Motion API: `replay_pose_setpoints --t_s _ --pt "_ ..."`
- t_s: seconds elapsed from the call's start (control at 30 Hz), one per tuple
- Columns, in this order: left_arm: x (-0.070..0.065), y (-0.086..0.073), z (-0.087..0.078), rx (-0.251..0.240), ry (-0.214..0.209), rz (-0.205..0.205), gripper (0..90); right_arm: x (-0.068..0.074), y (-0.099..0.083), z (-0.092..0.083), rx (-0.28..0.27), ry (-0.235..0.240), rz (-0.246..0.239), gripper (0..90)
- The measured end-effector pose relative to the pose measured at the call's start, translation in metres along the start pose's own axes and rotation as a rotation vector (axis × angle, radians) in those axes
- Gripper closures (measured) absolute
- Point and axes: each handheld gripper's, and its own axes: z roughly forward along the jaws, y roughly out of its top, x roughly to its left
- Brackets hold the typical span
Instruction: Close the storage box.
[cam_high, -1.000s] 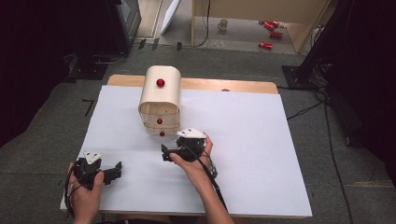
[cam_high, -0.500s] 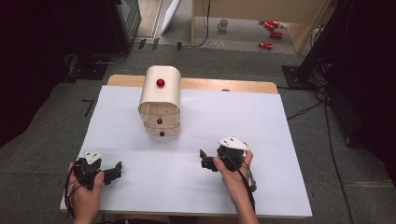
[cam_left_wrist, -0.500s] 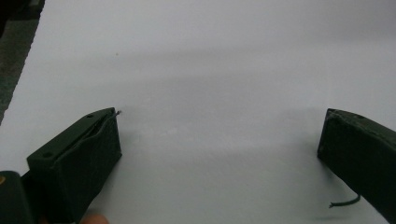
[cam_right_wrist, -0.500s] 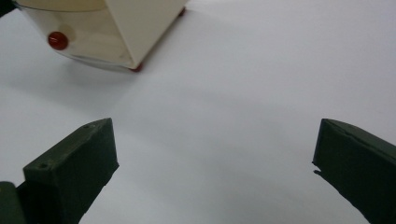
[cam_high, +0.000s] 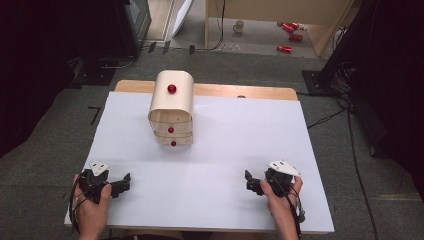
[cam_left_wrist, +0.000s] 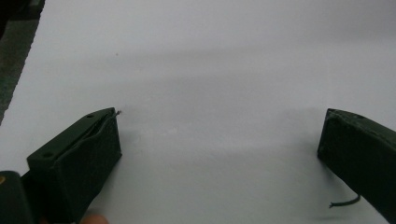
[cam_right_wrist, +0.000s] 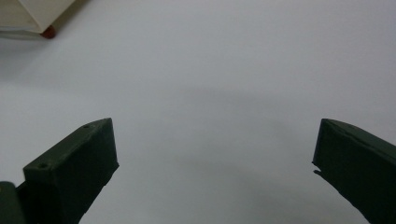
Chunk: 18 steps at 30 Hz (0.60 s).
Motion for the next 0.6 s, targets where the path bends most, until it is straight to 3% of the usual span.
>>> replay_pose_setpoints --t_s 0.6 --pt "0.0 0.0 0.0 0.0 0.001 0.0 0.0 -0.071 -0.031 -0.028 0.035 -0.142 0.091 0.0"
